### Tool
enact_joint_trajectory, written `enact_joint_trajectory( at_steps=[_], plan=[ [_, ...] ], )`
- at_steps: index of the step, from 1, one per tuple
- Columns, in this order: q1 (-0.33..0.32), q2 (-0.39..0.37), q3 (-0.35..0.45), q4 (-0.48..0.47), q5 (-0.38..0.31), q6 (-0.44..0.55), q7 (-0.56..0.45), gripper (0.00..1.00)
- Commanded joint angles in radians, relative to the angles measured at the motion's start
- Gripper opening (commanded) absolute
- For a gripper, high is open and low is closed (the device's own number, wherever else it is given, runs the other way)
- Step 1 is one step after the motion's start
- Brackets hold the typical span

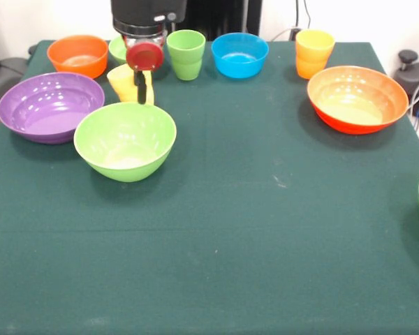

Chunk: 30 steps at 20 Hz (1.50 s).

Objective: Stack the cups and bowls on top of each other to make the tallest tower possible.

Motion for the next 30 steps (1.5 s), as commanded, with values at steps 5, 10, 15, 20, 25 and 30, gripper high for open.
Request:
enact_joint_trajectory(
  at_steps=[5, 10, 15, 20, 25, 30],
  plan=[
    [0.01, -0.044, 0.139, 0.015, 0.003, 0.042, -0.057, 1.0],
    [0.036, -0.061, 0.128, -0.002, 0.017, 0.092, -0.045, 1.0],
    [0.064, -0.049, 0.11, -0.022, 0.017, 0.095, -0.028, 1.0],
    [0.085, -0.008, 0.087, -0.044, -0.003, 0.073, -0.029, 1.0],
    [0.122, 0.024, 0.037, -0.042, -0.056, 0.024, -0.038, 1.0],
    [0.126, 0.003, 0.012, 0.026, -0.079, -0.028, -0.039, 1.0]
  ],
)
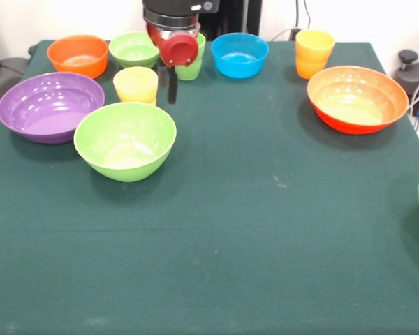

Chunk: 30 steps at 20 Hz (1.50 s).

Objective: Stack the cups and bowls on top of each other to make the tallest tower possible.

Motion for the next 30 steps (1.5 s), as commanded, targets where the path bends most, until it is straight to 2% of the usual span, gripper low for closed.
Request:
enact_joint_trajectory(
  at_steps=[1, 8, 12, 15, 17, 21, 30],
  plan=[
    [0.014, 0.04, 0.008, 0.043, -0.082, -0.041, -0.044, 1.0],
    [-0.092, -0.028, 0.064, 0.112, -0.106, -0.035, -0.099, 1.0],
    [-0.11, -0.059, 0.077, 0.133, -0.111, -0.02, -0.103, 1.0],
    [-0.134, -0.031, 0.09, 0.128, -0.131, -0.025, -0.117, 1.0],
    [-0.122, 0.012, 0.075, 0.103, -0.168, -0.046, -0.122, 1.0],
    [-0.093, 0.078, 0.061, 0.081, -0.198, -0.086, -0.086, 1.0],
    [-0.07, 0.123, 0.059, 0.063, -0.231, -0.121, -0.053, 1.0]
  ],
)
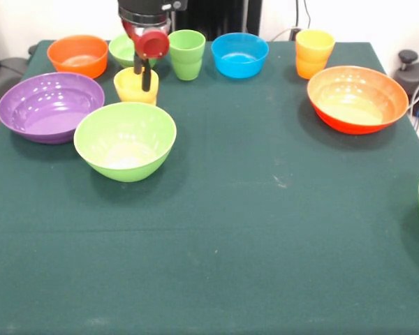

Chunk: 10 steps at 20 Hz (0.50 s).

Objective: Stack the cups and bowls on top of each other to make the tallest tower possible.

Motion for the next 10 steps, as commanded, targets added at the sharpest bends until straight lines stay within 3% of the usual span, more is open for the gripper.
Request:
enact_joint_trajectory(
  at_steps=[1, 10],
  plan=[
    [0.037, 0.096, 0.062, 0.002, -0.081, -0.078, -0.054, 1.0],
    [0.017, 0.119, 0.068, 0.014, -0.099, -0.122, -0.075, 1.0]
  ],
)
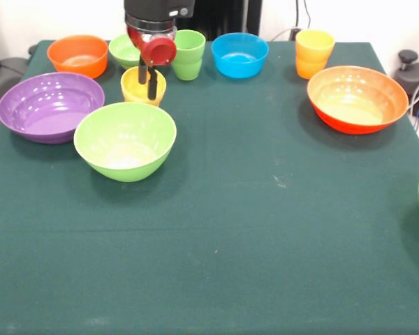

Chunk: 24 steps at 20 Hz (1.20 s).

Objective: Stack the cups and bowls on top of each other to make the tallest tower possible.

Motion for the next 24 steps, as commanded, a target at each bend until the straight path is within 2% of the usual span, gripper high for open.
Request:
enact_joint_trajectory(
  at_steps=[1, 8, 18, 24],
  plan=[
    [0.001, 0.107, 0.07, 0.011, -0.095, -0.053, -0.077, 1.0],
    [-0.04, 0.067, 0.108, 0.038, -0.094, -0.019, -0.095, 1.0],
    [-0.126, -0.096, 0.209, 0.137, -0.042, 0.113, -0.144, 1.0],
    [-0.149, -0.174, 0.253, 0.173, -0.014, 0.184, -0.153, 1.0]
  ],
)
